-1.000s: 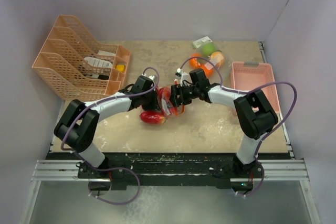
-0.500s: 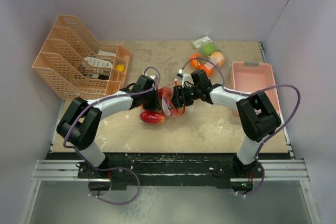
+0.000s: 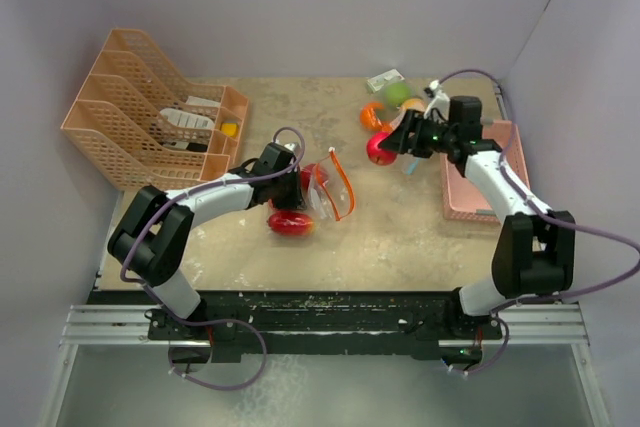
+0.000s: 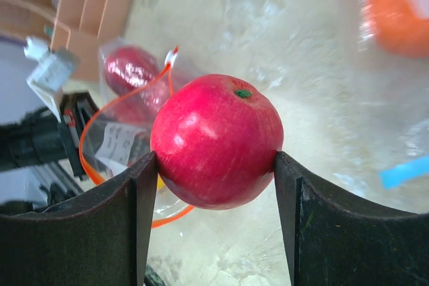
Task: Open the zip-top bag and remove the fake food
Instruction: Place the fake fruit in the bin.
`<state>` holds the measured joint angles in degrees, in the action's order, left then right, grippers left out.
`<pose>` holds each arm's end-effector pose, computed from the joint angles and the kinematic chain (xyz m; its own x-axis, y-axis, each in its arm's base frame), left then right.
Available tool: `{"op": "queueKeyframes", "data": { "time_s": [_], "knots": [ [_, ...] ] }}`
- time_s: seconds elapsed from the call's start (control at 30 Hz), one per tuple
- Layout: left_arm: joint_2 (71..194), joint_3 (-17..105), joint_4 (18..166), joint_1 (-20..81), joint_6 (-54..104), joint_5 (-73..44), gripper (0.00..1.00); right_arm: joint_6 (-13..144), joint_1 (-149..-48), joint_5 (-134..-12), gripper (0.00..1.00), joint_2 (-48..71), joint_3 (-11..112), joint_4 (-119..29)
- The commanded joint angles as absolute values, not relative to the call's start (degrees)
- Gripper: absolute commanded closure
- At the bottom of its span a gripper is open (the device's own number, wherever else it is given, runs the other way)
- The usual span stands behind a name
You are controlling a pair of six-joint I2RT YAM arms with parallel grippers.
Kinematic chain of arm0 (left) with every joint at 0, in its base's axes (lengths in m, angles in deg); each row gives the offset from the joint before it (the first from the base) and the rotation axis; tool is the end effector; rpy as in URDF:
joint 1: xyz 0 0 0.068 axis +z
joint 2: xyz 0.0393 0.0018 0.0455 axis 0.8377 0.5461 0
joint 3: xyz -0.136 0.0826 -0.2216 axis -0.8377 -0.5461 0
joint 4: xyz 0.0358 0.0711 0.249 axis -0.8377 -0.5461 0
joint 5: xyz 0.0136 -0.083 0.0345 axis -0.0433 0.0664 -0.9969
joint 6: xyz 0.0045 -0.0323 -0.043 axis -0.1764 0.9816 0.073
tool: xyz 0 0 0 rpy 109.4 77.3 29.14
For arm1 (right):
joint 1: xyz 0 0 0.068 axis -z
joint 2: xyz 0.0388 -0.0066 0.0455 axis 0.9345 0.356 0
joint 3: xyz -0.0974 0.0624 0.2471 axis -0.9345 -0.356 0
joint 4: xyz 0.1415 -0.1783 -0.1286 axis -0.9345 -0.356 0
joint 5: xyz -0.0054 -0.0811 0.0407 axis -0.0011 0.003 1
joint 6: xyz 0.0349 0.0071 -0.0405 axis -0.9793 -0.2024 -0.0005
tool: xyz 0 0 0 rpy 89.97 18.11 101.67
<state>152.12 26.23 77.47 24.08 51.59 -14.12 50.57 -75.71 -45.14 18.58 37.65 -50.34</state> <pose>0.2778 -0.1857 0.1757 -0.9055 -0.1372 -0.4015 0.0726 0.8823 -0.4651 0.3411 0.0601 0.2735 -0.6932 0.2199 -0.6864 -0.3601 0.7193 0.5941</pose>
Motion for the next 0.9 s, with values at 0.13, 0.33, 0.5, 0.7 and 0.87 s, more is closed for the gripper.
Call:
{"op": "queueKeyframes", "data": {
  "time_s": [0.13,0.33,0.5,0.7,0.87],
  "knots": [
    [150.8,26.6,78.2,23.9,51.2,-14.2,1.0,43.2,-60.9,-54.2,0.63,15.1,41.1,-54.2],
    [150.1,26.9,77.6,23.9,50.4,-14.4,1.0,40.8,-55.9,-59.8,0.66,14.7,37.1,-53.7],
    [150.0,26.3,77.7,23.9,50.2,-14.2,1.0,41.7,-55.2,-66.3,0.66,13.0,34.8,-54.2],
    [151.0,26.6,78.3,23.9,49.7,-13.2,1.0,39.0,-53.9,-71.2,0.66,10.0,32.3,-54.7],
    [152.8,28.9,77.6,23.9,48.5,-12.8,1.0,36.7,-52.6,-70.6,0.67,8.2,30.8,-54.4]
  ]
}}
